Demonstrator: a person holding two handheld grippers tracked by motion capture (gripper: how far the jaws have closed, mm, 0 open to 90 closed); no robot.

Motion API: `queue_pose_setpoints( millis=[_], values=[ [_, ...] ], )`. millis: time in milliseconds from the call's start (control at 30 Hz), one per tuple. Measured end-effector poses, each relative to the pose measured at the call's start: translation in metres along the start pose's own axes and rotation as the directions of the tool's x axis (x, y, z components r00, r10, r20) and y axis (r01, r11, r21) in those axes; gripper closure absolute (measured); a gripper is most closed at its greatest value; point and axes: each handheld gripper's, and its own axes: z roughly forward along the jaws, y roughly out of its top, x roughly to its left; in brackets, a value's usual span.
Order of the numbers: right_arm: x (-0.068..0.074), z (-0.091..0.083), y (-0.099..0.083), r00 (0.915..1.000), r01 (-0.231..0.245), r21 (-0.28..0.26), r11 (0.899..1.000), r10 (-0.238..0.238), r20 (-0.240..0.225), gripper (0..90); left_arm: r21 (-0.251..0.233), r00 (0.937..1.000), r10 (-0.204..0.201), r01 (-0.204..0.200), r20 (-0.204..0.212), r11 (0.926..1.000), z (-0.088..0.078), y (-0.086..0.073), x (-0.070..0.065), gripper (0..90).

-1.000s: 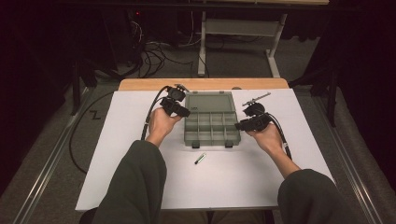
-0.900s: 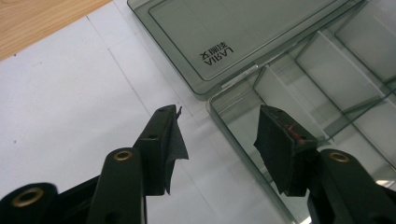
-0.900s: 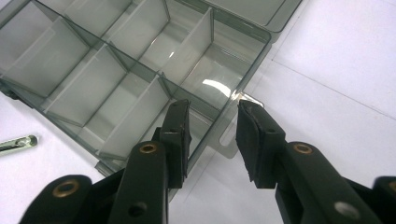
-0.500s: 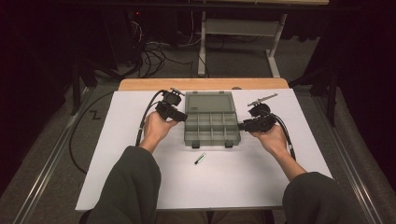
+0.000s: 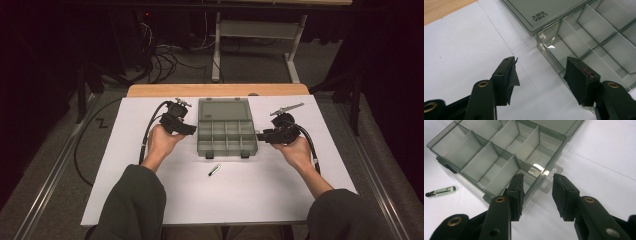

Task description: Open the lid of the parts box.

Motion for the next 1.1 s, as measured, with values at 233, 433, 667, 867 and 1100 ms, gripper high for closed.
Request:
queue_pose_setpoints(
  millis=[233, 433, 667, 867, 1100],
  values=[
    [-0.001, -0.005, -0.005, 0.9999, 0.002, -0.016, 1.000, -0.002, -0.015, 62.0, -0.028, 0.9999, 0.001, -0.001, 0.012, 0.9996, -0.009, -0.008, 0.004, 42.5],
    [0.000, -0.013, -0.009, 0.9997, 0.004, -0.032, 0.999, -0.005, -0.023, 61.4, -0.042, 0.9997, -0.003, 0.004, 0.022, 0.9991, -0.015, -0.017, 0.004, 42.5],
    [0.001, -0.020, -0.010, 0.9995, 0.006, -0.048, 0.999, -0.007, -0.031, 61.1, -0.053, 0.9996, -0.003, 0.005, 0.029, 0.9986, -0.023, -0.025, 0.005, 41.9],
    [0.001, -0.022, -0.014, 0.9996, 0.004, -0.055, 0.998, -0.006, -0.029, 60.6, -0.068, 0.9997, 0.003, -0.001, 0.024, 0.9977, -0.033, -0.033, 0.006, 41.4],
    [0.001, -0.027, -0.020, 0.9995, 0.000, -0.062, 0.998, -0.002, -0.033, 59.8, -0.081, 0.9995, -0.002, 0.005, 0.030, 0.9967, -0.038, -0.041, 0.008, 41.2]
  ],
)
